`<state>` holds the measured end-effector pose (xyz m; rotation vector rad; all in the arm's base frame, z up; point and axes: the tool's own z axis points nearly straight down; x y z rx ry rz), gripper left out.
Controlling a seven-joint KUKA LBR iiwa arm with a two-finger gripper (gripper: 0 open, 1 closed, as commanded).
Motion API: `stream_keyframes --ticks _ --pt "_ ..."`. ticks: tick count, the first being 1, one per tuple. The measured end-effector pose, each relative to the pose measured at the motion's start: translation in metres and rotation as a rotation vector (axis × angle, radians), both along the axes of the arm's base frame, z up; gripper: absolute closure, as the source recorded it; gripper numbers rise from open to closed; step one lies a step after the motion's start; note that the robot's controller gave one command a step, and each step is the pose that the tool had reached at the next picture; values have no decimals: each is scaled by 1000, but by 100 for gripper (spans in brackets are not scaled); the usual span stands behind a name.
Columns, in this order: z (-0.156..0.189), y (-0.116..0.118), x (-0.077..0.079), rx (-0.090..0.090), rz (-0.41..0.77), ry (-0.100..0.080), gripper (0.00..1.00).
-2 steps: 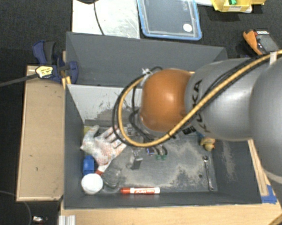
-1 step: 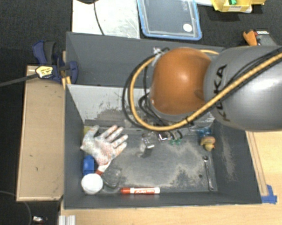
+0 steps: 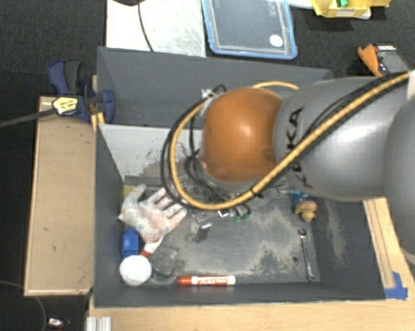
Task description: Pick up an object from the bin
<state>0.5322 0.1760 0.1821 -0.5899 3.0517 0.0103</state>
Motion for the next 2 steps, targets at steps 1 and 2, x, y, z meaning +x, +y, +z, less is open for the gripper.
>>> stream_keyframes --ticks 1,2 --pt "-66 -30 38 6 -65 -12 0" --pt "-105 58 41 0 180 -1 100"
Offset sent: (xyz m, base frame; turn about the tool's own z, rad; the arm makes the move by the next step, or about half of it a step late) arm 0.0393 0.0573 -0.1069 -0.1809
